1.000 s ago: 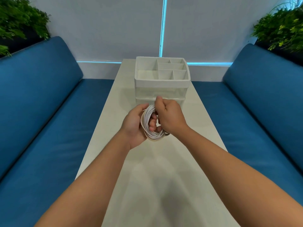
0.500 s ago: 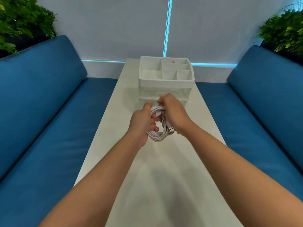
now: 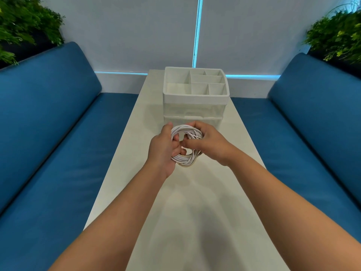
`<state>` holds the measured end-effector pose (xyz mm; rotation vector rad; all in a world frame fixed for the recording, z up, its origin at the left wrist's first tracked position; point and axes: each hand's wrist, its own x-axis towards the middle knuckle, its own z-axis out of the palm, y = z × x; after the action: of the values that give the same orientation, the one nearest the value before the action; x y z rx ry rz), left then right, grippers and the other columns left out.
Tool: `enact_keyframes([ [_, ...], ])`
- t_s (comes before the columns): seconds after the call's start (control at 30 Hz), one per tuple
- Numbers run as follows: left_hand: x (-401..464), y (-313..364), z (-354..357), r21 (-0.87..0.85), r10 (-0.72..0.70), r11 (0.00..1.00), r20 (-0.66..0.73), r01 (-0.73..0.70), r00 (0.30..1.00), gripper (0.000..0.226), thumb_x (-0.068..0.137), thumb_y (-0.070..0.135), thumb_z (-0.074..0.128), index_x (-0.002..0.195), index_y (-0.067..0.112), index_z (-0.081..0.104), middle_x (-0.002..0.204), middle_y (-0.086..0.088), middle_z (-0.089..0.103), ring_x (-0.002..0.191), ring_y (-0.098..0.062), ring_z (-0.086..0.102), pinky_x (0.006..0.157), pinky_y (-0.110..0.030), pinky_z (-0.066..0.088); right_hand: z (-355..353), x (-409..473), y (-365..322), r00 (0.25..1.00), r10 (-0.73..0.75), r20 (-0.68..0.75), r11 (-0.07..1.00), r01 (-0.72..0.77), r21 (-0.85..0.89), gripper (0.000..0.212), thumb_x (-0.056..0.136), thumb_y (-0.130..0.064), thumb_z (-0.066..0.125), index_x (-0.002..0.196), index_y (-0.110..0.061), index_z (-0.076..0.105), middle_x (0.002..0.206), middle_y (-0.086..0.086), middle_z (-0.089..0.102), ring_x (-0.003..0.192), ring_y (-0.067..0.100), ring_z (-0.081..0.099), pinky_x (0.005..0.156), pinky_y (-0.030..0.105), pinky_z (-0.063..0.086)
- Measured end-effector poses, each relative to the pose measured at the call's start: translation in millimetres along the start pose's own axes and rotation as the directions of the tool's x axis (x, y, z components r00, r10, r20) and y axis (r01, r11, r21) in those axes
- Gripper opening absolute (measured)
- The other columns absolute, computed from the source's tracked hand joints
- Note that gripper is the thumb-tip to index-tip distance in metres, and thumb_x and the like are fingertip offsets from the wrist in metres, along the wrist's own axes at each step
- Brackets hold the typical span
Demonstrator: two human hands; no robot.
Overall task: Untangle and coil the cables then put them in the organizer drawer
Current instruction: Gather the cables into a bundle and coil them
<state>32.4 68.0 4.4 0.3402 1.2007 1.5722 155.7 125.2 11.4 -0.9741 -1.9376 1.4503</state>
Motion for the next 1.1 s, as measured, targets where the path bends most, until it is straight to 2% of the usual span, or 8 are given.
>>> enact_keyframes([
  [0.13,0.0,-1.4,0.7,-0.009,0.012,1.000,-0.023,-0.012,1.000,0.037,0.099,0.028,0.050,0.065,0.011,0.049,0.045,0.003,0.034,0.039,-0.013,0.021,0.047,-0.026,0.037,11.7,2.1,0.7,0.994,-0.052,-0.101,0.991,0.039,-0.129,0.021,0.083,0.001,0.055,0.099,-0.009,0.063,0.070,0.004,0.056,0.066,0.018,0.053,0.061,0.032,0.043],
  [0.3,0.9,-0.9,3.5,0.046,0.037,0.998,-0.026,-0.036,0.999,0.035,0.099,0.027,0.048,0.068,0.010,0.052,0.046,0.003,0.036,0.039,-0.012,0.024,0.051,-0.028,0.039,17.9,6.9,4.6,0.966,-0.089,-0.242,0.972,0.031,-0.235,0.017,0.084,-0.005,0.054,0.094,-0.014,0.066,0.068,0.001,0.056,0.059,0.014,0.047,0.057,0.028,0.040],
  [0.43,5.0,-1.1,2.1,0.094,0.037,0.995,-0.039,-0.033,0.999,0.036,0.097,0.024,0.047,0.065,0.008,0.050,0.042,0.003,0.035,0.037,-0.013,0.025,0.055,-0.030,0.042,20.2,9.4,5.3,0.962,-0.092,-0.257,0.960,0.018,-0.279,0.009,0.093,-0.016,0.054,0.092,-0.016,0.063,0.070,-0.002,0.058,0.060,0.011,0.049,0.056,0.025,0.040],
  [0.53,6.0,-2.1,0.6,0.102,0.014,0.995,-0.061,-0.007,0.998,0.034,0.094,0.019,0.048,0.062,0.007,0.048,0.043,0.000,0.029,0.037,-0.015,0.024,0.055,-0.029,0.043,21.6,9.3,7.7,0.964,-0.093,-0.250,0.941,0.003,-0.338,0.018,0.095,-0.023,0.052,0.100,-0.011,0.064,0.083,0.004,0.064,0.068,0.015,0.054,0.059,0.027,0.042],
  [0.83,7.8,-4.6,-7.9,0.035,-0.048,0.998,-0.055,0.050,0.997,0.028,0.088,0.013,0.057,0.062,0.003,0.057,0.043,0.000,0.034,0.036,-0.013,0.030,0.048,-0.022,0.049,23.4,9.8,14.5,0.982,-0.057,-0.181,0.923,-0.017,-0.385,0.011,0.094,-0.022,0.047,0.093,-0.015,0.056,0.076,-0.005,0.056,0.066,0.013,0.053,0.055,0.025,0.039],
  [0.97,10.5,-6.8,-14.1,0.077,-0.048,0.996,0.049,0.044,0.998,0.037,0.097,0.026,0.056,0.068,0.005,0.064,0.050,-0.003,0.045,0.043,-0.015,0.044,0.063,-0.031,0.055,18.3,9.4,14.4,0.988,-0.064,-0.144,0.924,0.004,-0.382,0.009,0.094,-0.019,0.049,0.094,-0.013,0.056,0.076,-0.004,0.057,0.068,0.014,0.054,0.058,0.027,0.043],
  [1.03,11.5,-8.0,-17.4,0.204,-0.013,0.979,0.082,-0.004,0.997,0.050,0.102,0.042,0.046,0.073,0.007,0.067,0.053,-0.002,0.053,0.051,-0.017,0.052,0.073,-0.035,0.052,14.1,8.6,13.1,0.988,-0.082,-0.134,0.926,0.025,-0.376,0.010,0.094,-0.018,0.050,0.094,-0.011,0.056,0.075,-0.003,0.057,0.068,0.017,0.055,0.063,0.032,0.046],
  [1.1,11.8,-5.4,-18.7,0.351,0.024,0.935,0.067,-0.046,0.997,0.060,0.101,0.053,0.039,0.073,0.010,0.069,0.058,-0.001,0.060,0.059,-0.016,0.057,0.075,-0.033,0.052,9.8,7.6,11.9,0.988,-0.088,-0.124,0.927,0.035,-0.374,0.010,0.094,-0.018,0.051,0.093,-0.010,0.056,0.073,-0.001,0.058,0.068,0.018,0.056,0.065,0.034,0.048],
])
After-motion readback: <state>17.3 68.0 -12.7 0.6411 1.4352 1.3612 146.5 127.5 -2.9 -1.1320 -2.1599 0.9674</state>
